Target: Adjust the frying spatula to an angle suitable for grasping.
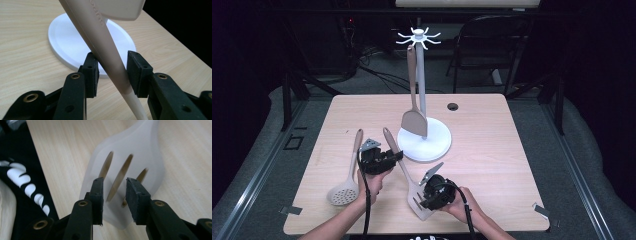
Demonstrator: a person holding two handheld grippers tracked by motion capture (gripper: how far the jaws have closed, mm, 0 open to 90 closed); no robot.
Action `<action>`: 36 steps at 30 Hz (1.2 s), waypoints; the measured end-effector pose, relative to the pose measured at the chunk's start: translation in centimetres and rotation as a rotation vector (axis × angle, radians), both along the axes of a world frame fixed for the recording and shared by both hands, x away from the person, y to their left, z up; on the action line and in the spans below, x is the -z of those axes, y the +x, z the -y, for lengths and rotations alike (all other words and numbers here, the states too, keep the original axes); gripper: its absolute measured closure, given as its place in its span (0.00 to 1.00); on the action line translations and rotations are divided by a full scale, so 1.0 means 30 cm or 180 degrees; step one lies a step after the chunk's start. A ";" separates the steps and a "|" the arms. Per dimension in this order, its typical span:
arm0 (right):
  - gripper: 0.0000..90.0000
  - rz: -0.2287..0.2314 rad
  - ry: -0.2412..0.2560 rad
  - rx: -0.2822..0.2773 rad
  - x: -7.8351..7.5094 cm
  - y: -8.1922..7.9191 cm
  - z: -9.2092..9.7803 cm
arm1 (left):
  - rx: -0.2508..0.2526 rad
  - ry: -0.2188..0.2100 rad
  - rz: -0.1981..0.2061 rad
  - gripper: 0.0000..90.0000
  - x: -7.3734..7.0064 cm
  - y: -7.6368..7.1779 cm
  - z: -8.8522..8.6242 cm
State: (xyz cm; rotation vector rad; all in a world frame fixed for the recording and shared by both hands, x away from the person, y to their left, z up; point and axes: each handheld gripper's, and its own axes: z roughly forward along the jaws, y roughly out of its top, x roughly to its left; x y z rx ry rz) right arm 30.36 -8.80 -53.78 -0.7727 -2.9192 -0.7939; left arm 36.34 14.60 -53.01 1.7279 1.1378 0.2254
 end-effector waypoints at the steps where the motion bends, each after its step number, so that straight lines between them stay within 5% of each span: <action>1: 0.73 0.0000 0.0000 0.0000 0.000 0.000 0.000 | 0.0001 -0.0016 0.0019 0.70 -0.005 -0.004 0.002; 11: 0.61 0.0226 0.0417 0.0457 -0.027 0.050 -0.018 | 0.0147 -0.0065 0.0296 0.73 -0.058 -0.045 0.021; 18: 0.62 0.0261 0.0574 0.0530 -0.036 0.074 -0.021 | 0.0280 -0.0131 0.0457 0.75 -0.092 -0.069 0.045; 28: 0.78 0.0298 0.0784 0.0590 -0.061 0.082 -0.029 | 0.0427 -0.0182 0.0516 0.77 -0.119 -0.082 0.061; 36: 0.82 0.0303 0.0838 0.0686 -0.066 0.077 -0.020 | 0.0652 -0.0296 0.0366 0.74 -0.107 -0.085 0.054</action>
